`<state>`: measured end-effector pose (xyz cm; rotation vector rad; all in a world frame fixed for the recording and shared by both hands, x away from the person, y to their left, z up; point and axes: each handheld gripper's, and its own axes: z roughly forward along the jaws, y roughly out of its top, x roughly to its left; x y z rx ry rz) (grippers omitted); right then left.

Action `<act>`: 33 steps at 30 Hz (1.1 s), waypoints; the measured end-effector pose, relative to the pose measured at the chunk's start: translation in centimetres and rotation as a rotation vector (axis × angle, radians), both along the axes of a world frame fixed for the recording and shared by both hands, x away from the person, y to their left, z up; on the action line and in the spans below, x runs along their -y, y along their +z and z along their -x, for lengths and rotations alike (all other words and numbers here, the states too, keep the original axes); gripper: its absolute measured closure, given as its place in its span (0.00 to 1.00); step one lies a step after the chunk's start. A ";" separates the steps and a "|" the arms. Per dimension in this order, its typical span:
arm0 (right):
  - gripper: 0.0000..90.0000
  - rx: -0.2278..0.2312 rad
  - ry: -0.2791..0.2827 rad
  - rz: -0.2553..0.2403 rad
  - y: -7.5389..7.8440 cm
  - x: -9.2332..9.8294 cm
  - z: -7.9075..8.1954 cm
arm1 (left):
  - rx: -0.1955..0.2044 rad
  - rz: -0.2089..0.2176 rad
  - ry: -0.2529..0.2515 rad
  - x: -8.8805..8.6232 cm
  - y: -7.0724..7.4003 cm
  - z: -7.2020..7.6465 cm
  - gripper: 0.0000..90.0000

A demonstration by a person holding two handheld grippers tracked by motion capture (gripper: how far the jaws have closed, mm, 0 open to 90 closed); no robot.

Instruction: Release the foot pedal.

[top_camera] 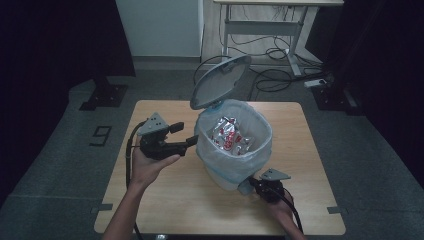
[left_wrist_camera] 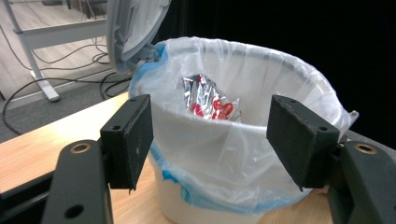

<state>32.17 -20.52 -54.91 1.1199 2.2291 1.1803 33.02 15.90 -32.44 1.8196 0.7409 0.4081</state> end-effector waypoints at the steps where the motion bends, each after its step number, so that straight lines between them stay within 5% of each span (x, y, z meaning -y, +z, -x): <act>1: 1.00 0.000 0.000 0.000 0.0 0.0 0.0 | 0.000 0.000 0.000 0.0 0.0 0.0 0.35; 33: 1.00 0.001 -0.003 -0.002 0.0 0.0 0.0 | -0.027 0.002 0.050 -4.4 -3.9 2.8 0.35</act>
